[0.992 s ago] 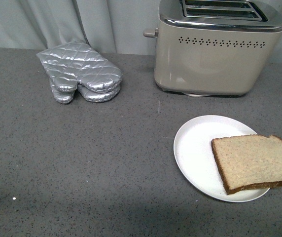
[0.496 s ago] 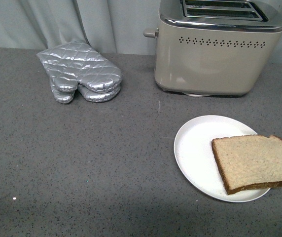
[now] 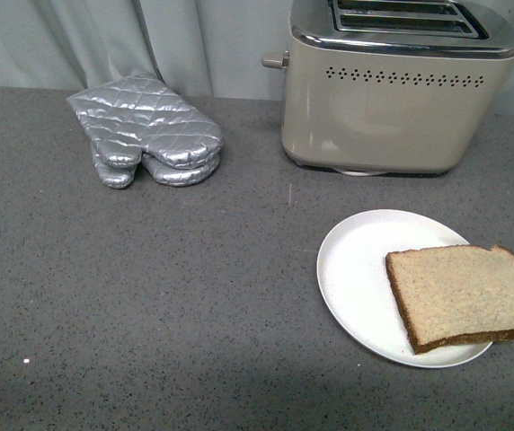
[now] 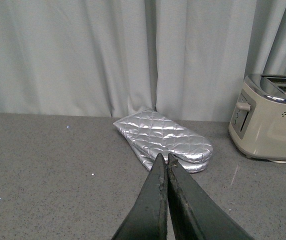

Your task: Put bread into toaster

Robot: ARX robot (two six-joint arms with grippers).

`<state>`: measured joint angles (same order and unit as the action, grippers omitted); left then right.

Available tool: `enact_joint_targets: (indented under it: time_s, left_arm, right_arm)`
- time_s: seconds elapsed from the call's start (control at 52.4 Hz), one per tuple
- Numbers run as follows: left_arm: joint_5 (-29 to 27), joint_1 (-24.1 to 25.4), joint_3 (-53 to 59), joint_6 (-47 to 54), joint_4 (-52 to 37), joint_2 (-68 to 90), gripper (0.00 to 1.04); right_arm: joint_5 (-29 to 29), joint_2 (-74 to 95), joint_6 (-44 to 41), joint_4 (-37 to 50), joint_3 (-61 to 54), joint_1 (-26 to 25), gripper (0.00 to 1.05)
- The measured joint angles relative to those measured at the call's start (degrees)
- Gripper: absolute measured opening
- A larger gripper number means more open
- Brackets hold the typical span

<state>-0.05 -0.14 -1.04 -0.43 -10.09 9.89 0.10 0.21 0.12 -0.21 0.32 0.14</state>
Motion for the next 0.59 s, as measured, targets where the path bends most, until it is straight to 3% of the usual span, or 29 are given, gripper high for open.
enact_joint_targets:
  time_s: [0.115, 0.324, 0.496, 0.592]
  left_arm:
    - [0.07, 0.0, 0.0, 0.0, 9.14, -7.26, 0.04]
    - [0.07, 0.0, 0.0, -0.04, 9.97, -9.57, 0.04]
    - [0.07, 0.0, 0.0, 0.0, 9.97, -9.64, 0.3]
    - [0.07, 0.0, 0.0, 0.0, 9.97, -9.64, 0.52]
  right_arm:
    - [0.0, 0.0, 0.0, 0.0, 0.0, 0.0, 0.95]
    - [0.0, 0.0, 0.0, 0.0, 0.0, 0.0, 0.95]
    - [2.08, 2.62, -4.7, -3.85, 1.55, 1.36, 0.95]
    - [1.81, 14.4, -9.42, -0.28, 3.61, 3.15, 0.95]
